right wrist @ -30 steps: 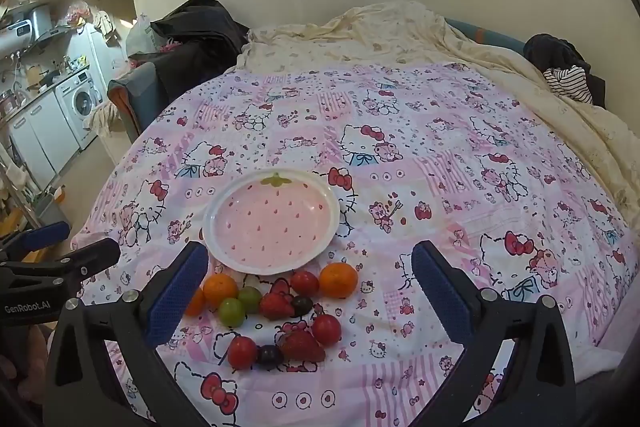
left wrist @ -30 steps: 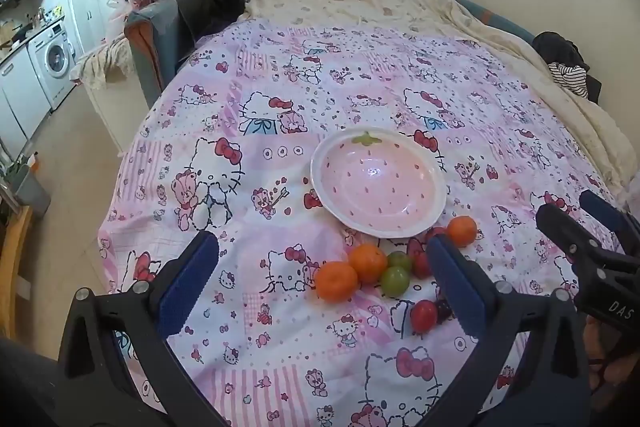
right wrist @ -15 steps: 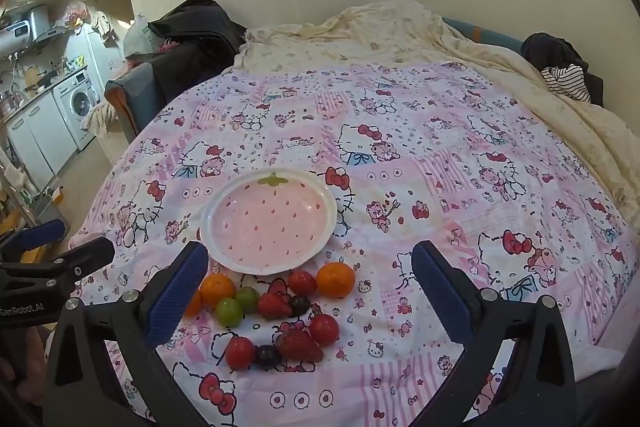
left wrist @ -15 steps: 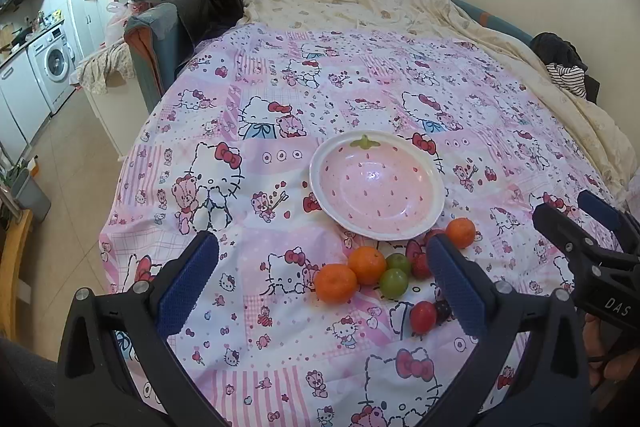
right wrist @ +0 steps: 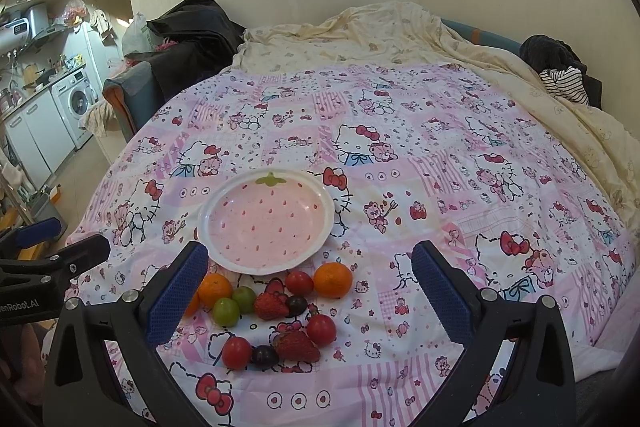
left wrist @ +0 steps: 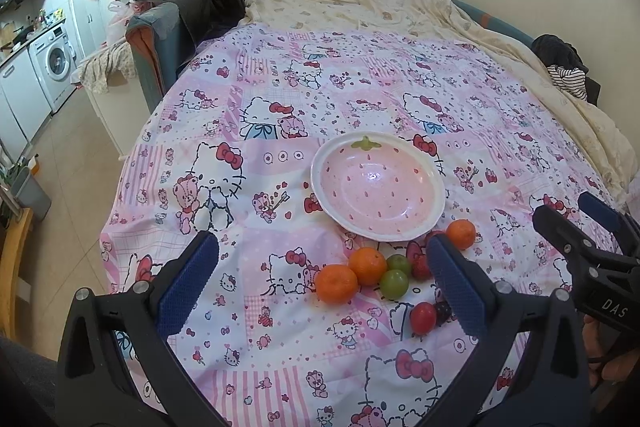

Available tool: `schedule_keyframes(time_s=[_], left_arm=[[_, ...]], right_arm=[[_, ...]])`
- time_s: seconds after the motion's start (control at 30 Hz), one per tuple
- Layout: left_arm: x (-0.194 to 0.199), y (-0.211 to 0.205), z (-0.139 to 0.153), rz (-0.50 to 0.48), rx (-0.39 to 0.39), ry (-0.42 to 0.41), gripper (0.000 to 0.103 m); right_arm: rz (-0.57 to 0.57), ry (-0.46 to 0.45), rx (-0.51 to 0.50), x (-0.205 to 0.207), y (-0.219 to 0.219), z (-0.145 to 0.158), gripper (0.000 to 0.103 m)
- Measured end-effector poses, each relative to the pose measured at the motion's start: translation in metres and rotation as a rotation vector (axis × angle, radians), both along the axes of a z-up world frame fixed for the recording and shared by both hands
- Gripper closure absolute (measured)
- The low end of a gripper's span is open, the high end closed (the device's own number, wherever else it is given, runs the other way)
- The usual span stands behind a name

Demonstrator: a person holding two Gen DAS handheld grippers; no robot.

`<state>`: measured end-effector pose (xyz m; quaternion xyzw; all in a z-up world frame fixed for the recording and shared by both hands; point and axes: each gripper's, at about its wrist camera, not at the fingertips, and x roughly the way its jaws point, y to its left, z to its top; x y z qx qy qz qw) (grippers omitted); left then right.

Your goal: Organize fruits

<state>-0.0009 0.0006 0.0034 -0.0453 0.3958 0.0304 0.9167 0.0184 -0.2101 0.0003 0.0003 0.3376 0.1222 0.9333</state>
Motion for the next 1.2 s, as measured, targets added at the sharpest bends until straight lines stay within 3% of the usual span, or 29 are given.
schedule_keyframes(time_s=[1.2], left_arm=[[-0.0014,0.0024,0.0019,0.004,0.000,-0.009,0.001]], right_arm=[[-0.013,-0.009,-0.010,0.0001,-0.0023,0.0016,0.000]])
